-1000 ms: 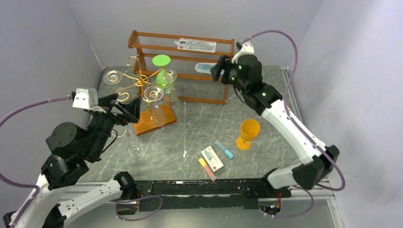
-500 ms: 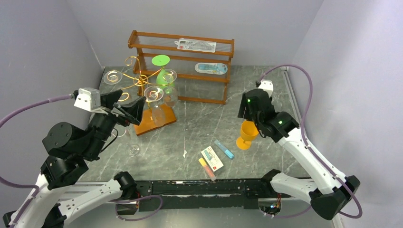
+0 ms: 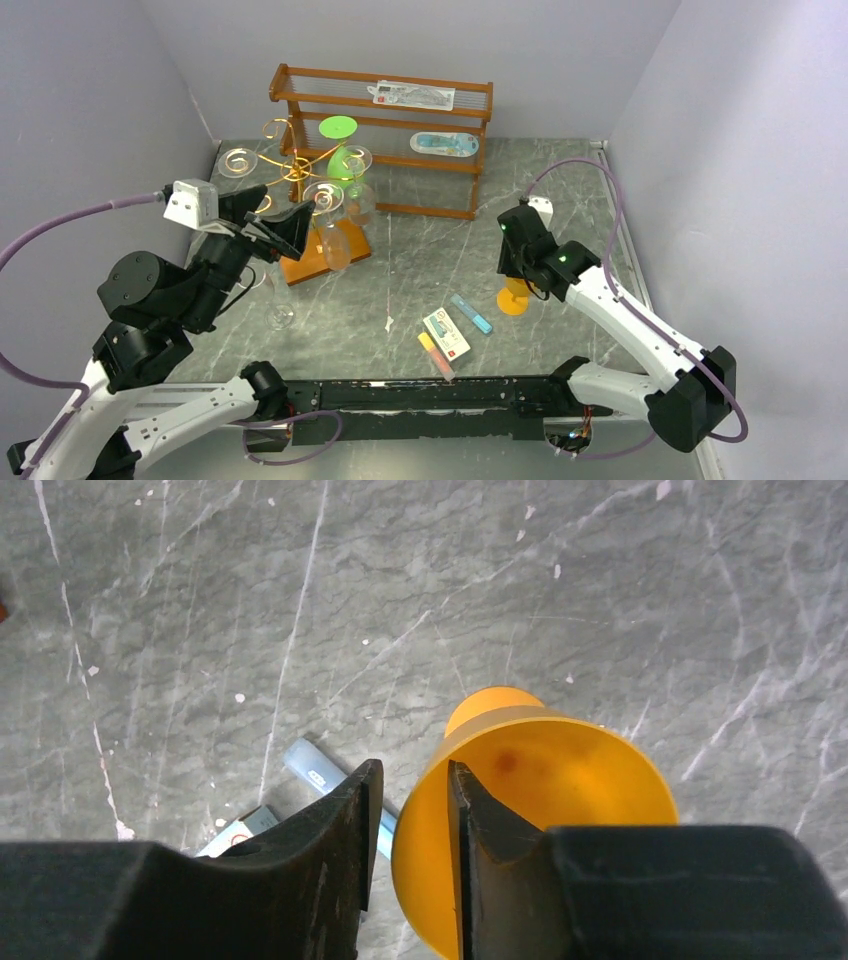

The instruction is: Place the wine glass upside down on the wine glass rack

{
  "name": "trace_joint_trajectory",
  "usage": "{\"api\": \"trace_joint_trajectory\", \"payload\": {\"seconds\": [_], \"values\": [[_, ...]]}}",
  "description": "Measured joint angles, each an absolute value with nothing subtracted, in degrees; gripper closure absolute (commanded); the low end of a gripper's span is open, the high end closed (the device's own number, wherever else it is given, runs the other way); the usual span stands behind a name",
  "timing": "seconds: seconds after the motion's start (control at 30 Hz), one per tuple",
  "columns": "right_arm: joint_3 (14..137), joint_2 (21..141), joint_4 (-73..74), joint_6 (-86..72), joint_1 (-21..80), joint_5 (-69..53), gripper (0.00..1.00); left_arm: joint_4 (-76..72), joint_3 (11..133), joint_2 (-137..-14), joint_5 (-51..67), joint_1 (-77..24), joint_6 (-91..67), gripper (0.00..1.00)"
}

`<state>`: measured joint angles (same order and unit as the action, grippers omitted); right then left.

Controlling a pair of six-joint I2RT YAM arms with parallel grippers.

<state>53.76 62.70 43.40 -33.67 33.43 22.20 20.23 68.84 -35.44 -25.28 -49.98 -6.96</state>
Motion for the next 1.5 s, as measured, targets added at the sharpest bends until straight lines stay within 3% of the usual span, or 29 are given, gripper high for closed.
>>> {"api": "trace_joint_trajectory", "payload": {"seconds": [0.27, 0.73, 1.1, 1.33, 1.5], "values": [[53.0, 64.9, 41.4, -34.0, 33.4, 20.8, 1.00, 19.0, 68.4, -36.0, -25.3, -50.0, -8.1, 0.08], [56.6, 57.7, 34.1, -29.1, 33.4, 20.6, 1.00, 17.0, 66.9, -39.9, -24.3, -50.0, -12.3, 0.07], [46.6, 37.1, 0.4, -22.7, 33.4, 9.5, 1.00, 15.6, 69.0, -44.6, -20.1, -50.0, -24.0, 0.03], [46.3, 38.2, -17.7, -19.7, 33.4, -3.1, 1.00, 10.7, 69.3, -49.2, -14.8, -50.0, -33.4, 0.09], [46.3, 41.2, -28.8, -21.1, 33.4, -9.2, 1.00, 4.9, 68.1, -51.0, -12.2, -50.0, -40.5, 0.07]]}}
